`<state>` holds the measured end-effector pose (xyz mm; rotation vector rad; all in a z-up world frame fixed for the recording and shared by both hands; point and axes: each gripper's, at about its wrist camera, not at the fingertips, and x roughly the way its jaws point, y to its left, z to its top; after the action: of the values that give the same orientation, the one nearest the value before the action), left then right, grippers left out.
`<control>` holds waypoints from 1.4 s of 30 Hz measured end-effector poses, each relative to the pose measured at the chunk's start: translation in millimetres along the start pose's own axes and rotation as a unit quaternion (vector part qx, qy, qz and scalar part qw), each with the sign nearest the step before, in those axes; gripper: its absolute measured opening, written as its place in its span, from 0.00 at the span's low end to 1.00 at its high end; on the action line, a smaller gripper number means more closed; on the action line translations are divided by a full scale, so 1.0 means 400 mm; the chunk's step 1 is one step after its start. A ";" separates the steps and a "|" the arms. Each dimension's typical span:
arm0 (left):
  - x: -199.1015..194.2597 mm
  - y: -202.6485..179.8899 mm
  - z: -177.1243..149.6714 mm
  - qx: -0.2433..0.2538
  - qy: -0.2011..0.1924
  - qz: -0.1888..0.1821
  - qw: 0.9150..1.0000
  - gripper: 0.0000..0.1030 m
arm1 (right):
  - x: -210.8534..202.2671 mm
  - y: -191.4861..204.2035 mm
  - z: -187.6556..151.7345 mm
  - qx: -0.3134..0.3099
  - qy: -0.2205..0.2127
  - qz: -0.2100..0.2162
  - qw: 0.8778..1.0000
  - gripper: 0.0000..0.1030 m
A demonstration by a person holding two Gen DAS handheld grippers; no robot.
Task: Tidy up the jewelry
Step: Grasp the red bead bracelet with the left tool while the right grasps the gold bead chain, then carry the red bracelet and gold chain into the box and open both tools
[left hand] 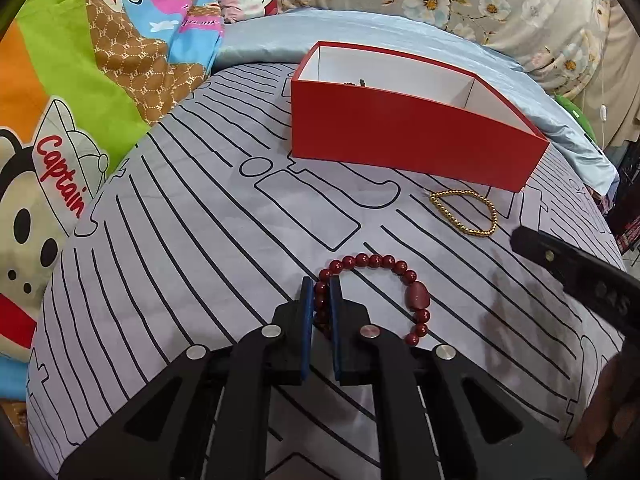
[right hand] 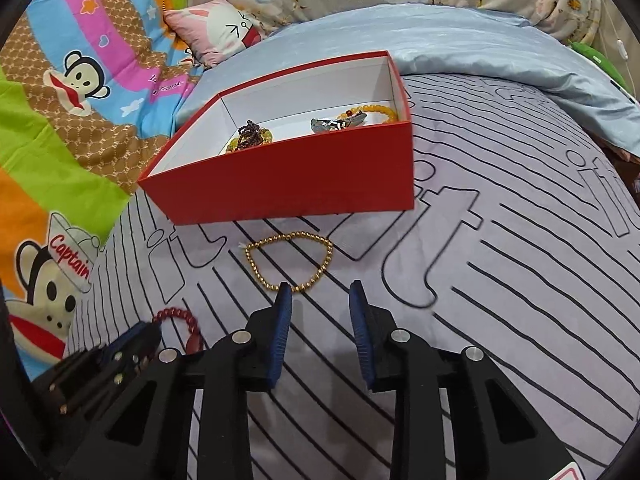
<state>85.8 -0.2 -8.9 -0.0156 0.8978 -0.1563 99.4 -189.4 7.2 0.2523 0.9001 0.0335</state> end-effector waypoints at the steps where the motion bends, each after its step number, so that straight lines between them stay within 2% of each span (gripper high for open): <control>1: 0.000 -0.002 -0.003 0.003 -0.004 0.003 1.000 0.07 | 0.006 0.004 0.003 -0.001 0.001 -0.002 1.000 0.25; 9: -0.001 0.000 -0.006 0.002 -0.009 0.001 1.000 0.07 | 0.046 0.032 0.012 -0.024 0.001 -0.032 0.999 0.17; 12: -0.001 0.002 -0.006 0.002 -0.009 0.000 1.000 0.07 | 0.049 0.042 0.008 -0.043 -0.006 -0.057 0.997 0.09; 15: 0.000 0.000 -0.007 0.001 -0.009 0.000 1.000 0.07 | 0.047 0.036 0.005 -0.043 -0.006 -0.057 0.997 0.03; 27: -0.001 -0.006 -0.006 0.004 -0.005 0.002 1.000 0.07 | -0.034 -0.005 -0.017 -0.009 -0.015 -0.034 0.999 0.03; 32: -0.022 0.012 0.011 -0.025 0.011 -0.032 0.999 0.07 | -0.100 -0.012 -0.009 -0.008 -0.038 -0.026 0.999 0.03; 42: -0.140 -0.014 0.088 -0.013 -0.028 -0.057 0.998 0.07 | -0.224 -0.004 0.026 -0.015 -0.087 -0.008 0.996 0.03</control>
<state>78.2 0.2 57.0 -0.0953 0.8436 -0.2497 51.5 -205.1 82.3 0.2169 0.7267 0.0106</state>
